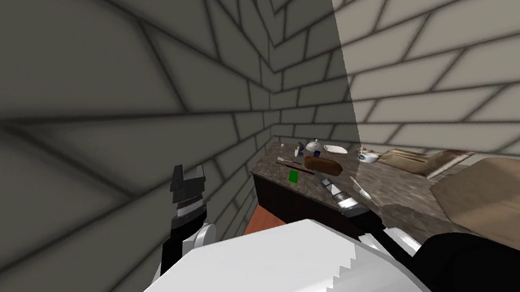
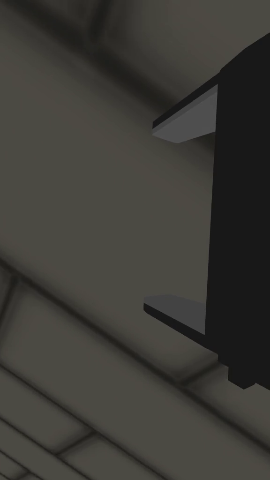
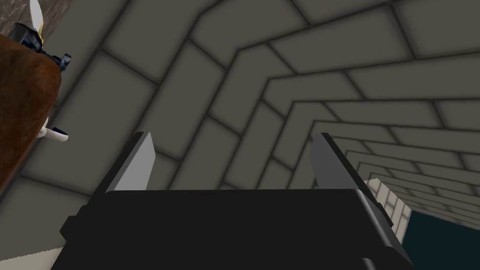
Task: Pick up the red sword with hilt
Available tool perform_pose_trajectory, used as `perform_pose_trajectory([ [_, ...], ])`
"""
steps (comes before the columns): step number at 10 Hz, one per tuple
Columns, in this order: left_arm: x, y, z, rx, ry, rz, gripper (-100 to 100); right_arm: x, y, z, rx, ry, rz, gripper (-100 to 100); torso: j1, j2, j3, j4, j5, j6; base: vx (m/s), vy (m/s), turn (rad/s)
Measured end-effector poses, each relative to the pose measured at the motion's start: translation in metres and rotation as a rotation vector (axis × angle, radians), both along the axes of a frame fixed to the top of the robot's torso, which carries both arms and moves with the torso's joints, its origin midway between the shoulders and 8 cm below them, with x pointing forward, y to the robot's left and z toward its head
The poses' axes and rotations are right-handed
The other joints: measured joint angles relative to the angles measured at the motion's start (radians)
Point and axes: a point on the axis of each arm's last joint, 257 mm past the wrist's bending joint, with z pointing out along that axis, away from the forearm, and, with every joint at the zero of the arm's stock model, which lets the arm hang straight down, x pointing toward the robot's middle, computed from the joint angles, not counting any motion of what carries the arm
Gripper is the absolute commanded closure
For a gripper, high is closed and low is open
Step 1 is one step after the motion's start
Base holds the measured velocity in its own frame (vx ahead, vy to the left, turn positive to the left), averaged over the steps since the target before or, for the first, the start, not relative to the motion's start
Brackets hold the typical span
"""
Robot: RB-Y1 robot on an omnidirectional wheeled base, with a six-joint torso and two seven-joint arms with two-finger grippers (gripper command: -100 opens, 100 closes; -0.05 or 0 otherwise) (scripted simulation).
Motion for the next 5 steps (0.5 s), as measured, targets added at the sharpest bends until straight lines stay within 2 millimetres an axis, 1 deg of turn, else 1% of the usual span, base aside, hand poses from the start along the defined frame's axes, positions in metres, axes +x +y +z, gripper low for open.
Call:
perform_pose_trajectory([
  [1, 0.000, 0.000, 0.000, 0.000, 0.000, 0.000, 0, -0.003, -0.008, -0.010, -0.046, 0.040, -0.002, -100, 0.000, -0.001, 0.000, 0.000, 0.000, -0.001, -0.026, -0.014, 0.181],
  [2, 0.000, 0.000, 0.000, 0.000, 0.000, 0.000, 0, -0.005, -0.016, -0.017, -0.070, 0.065, -0.005, -100, 0.000, -0.002, -0.001, 0.000, 0.000, 0.000, -0.033, -0.010, 0.348],
  [3, 0.000, 0.000, 0.000, 0.000, 0.000, 0.000, 0, -0.013, -0.026, -0.031, -0.111, 0.109, -0.009, -100, 0.000, -0.001, -0.001, 0.000, 0.000, -0.001, -0.053, -0.017, 0.391],
  [4, 0.000, 0.000, 0.000, 0.000, 0.000, 0.000, 0, -0.024, -0.042, -0.041, -0.163, 0.161, -0.015, -100, -0.001, 0.000, 0.000, 0.000, 0.000, 0.000, -0.038, -0.019, 0.235],
  [5, 0.000, 0.000, 0.000, 0.000, 0.000, 0.000, 0, -0.030, -0.052, -0.047, -0.191, 0.191, -0.014, -100, -0.001, -0.001, -0.001, 0.000, 0.000, 0.000, -0.027, -0.020, 0.362],
])
